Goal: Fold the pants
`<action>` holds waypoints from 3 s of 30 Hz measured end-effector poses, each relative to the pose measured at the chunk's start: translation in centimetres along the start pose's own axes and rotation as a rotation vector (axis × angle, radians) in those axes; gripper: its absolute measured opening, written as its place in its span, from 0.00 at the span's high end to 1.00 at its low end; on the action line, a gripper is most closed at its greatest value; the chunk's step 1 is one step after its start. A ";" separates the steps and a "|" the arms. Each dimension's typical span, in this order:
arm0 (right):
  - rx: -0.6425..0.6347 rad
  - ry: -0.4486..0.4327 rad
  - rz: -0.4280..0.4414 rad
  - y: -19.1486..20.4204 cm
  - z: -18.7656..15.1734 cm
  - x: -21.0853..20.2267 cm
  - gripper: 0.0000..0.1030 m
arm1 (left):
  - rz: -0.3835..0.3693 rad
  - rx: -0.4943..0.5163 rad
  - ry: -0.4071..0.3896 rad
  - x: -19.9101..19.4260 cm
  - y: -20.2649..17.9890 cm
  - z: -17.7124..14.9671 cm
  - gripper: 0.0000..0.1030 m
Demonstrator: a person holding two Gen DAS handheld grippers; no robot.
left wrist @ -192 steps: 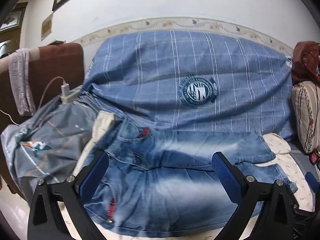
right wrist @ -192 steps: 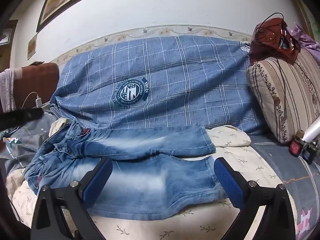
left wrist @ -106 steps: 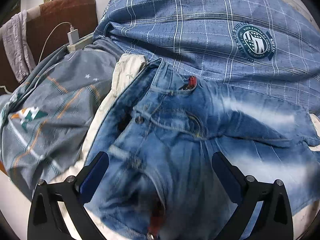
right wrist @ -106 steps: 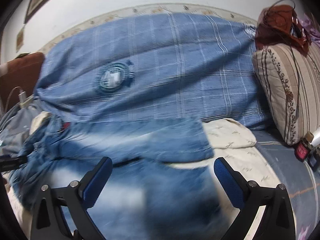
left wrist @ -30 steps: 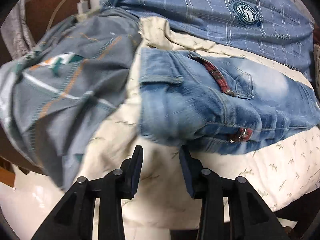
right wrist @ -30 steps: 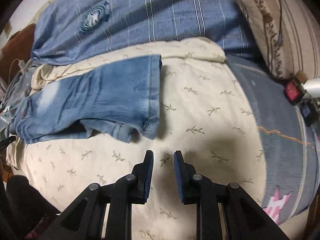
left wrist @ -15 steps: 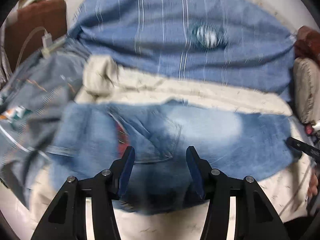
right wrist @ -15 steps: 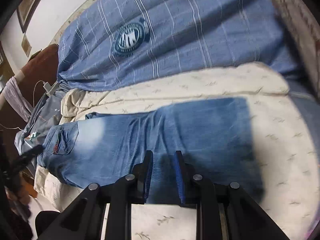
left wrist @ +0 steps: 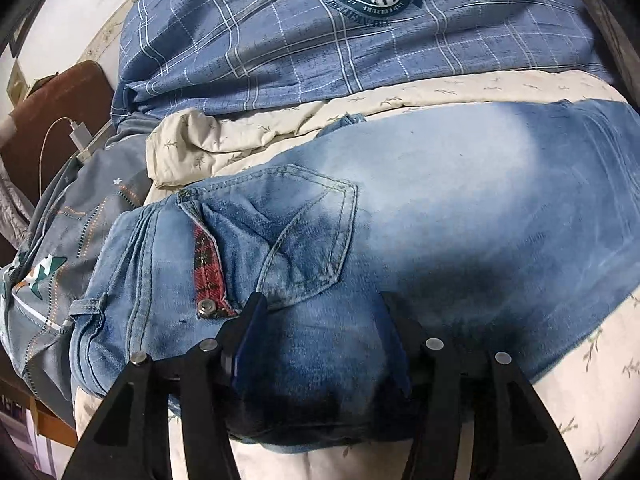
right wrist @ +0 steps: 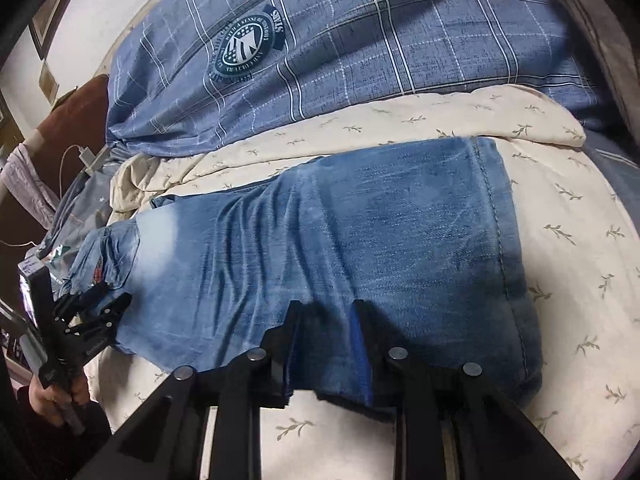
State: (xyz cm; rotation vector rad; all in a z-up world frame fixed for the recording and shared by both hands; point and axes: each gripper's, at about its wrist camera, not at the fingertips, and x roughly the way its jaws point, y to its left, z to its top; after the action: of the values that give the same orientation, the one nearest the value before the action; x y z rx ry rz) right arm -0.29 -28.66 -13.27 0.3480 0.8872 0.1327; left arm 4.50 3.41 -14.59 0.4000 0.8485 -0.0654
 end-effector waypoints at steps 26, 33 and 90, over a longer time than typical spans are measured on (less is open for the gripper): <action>-0.079 0.005 0.271 10.4 7.7 2.3 0.33 | -0.250 -0.174 0.001 0.6 0.3 0.4 0.44; -0.301 0.181 0.229 19.4 11.9 11.9 0.46 | -0.292 -0.154 0.009 0.6 0.6 0.3 0.44; 0.372 -0.097 0.289 -1.9 -0.4 -9.8 0.67 | -0.293 -0.099 -0.134 -1.5 -2.8 2.1 0.44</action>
State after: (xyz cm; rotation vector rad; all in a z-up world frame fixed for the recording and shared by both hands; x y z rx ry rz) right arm -6.82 -32.86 -6.97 0.8243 0.7600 0.2162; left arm 4.41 -0.06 -13.18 0.1735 0.7699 -0.3170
